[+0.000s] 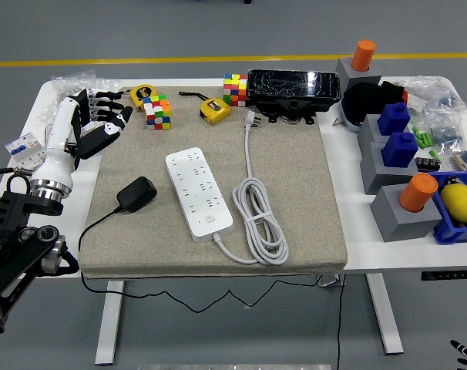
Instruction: Put the plug near the board,insert it into the board,press the button,pull the plug out
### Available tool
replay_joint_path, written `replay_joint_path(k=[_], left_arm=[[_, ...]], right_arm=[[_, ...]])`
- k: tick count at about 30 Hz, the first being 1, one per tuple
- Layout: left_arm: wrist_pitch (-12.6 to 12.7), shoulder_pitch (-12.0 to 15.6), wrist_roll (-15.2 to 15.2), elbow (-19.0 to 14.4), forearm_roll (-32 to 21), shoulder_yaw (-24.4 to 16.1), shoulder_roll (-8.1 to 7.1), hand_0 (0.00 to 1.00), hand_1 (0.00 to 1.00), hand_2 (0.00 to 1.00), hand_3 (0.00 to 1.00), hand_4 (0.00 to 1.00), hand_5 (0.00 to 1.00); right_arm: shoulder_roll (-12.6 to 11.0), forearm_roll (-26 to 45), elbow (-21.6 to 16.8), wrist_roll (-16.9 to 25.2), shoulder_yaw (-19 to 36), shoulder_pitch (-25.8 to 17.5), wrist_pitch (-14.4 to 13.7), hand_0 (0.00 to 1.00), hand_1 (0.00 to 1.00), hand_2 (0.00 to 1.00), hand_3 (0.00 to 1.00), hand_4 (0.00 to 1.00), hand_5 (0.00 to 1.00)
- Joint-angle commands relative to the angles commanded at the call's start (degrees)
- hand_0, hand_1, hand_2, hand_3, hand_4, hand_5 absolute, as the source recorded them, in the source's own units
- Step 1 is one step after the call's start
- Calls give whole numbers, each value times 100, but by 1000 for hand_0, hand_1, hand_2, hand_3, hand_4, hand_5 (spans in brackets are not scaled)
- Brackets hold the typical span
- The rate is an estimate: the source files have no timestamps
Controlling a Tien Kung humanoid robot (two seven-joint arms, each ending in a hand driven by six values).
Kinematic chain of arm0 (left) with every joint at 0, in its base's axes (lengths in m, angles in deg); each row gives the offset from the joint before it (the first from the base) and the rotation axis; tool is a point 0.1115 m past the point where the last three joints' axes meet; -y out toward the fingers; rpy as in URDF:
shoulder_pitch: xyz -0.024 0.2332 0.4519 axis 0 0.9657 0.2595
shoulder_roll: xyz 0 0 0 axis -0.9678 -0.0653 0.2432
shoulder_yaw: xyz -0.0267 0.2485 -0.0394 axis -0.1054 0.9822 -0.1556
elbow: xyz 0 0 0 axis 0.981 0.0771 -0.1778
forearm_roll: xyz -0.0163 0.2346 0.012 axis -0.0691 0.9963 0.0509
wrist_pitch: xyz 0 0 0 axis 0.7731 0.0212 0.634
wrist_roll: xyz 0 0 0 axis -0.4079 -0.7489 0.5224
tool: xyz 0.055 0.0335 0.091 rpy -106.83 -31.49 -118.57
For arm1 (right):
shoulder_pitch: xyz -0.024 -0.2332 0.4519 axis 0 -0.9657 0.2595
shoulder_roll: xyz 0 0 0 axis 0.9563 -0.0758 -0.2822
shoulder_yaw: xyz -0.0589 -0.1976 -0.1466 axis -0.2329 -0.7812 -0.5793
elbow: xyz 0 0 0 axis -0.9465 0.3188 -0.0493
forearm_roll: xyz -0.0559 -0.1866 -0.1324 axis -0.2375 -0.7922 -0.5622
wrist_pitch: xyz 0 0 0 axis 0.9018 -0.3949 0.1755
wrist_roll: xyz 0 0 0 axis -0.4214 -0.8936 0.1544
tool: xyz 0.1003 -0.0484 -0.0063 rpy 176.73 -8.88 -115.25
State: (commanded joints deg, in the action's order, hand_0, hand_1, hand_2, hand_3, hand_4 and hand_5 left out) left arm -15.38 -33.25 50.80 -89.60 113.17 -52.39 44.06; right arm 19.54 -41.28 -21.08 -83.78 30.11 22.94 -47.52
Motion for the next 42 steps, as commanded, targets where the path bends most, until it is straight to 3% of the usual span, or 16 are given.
replay_joint_path(k=[16, 31, 42], left_arm=[[-3, 61, -16, -149, 3, -77, -44, 441, 465, 516, 551, 778, 323], [-74, 484, 84, -186, 106, -275, 0, 442, 467, 518, 551, 780, 329], [-132, 569, 160, -141, 114, -205, 64, 442, 468, 519, 552, 781, 332]], right_arm=[[4, -43, 5, 5, 82, -16, 6, 580, 671, 685, 616, 979, 519], [200, -74, 82, 19, 239, -187, -33, 581, 672, 685, 616, 979, 519], [281, -7, 201, 13, 260, -418, -20, 581, 672, 685, 617, 979, 519]])
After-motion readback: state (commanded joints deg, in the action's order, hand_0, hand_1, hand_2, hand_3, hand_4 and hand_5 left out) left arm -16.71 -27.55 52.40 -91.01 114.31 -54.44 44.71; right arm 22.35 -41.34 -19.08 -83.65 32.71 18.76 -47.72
